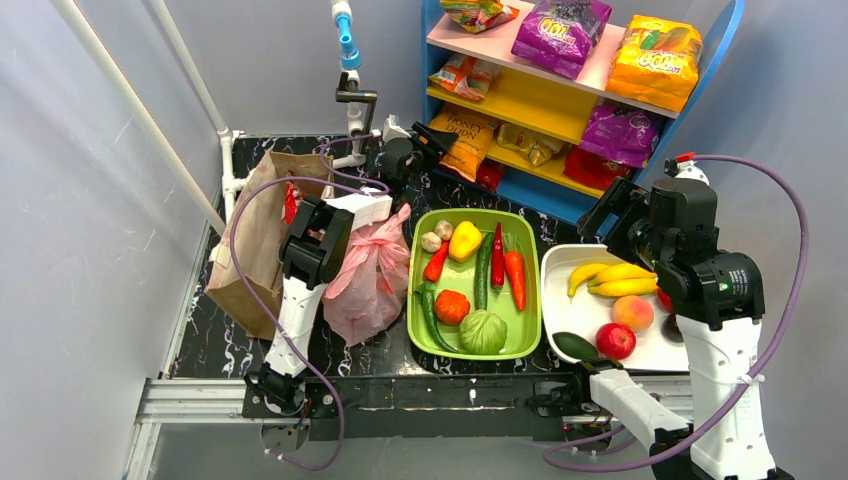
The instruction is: Place the food into the grocery bag and tie it
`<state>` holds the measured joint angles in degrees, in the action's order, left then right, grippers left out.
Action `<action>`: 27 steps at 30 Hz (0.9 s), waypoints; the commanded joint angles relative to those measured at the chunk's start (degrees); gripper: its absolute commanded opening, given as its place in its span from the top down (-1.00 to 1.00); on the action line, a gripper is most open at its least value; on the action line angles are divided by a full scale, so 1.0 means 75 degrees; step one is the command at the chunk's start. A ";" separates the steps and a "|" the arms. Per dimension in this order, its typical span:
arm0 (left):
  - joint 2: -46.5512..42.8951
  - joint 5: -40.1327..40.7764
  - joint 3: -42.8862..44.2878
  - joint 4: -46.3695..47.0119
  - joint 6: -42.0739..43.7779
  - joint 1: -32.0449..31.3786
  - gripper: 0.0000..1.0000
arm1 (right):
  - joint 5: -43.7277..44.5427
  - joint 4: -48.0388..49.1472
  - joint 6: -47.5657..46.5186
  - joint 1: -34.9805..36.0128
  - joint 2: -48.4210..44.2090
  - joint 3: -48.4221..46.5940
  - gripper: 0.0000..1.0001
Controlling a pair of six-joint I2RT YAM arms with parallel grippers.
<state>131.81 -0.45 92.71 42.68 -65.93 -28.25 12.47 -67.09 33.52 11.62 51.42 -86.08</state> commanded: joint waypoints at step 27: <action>-0.1988 -0.1100 -0.1792 0.0767 -0.0523 0.0372 1.00 | -0.0626 0.0529 0.0007 -0.0037 -0.0491 0.0253 -0.86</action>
<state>125.25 -8.58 81.32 47.42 -69.67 -26.48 9.32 -65.78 33.21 11.62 48.69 -84.75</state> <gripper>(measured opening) 0.269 0.937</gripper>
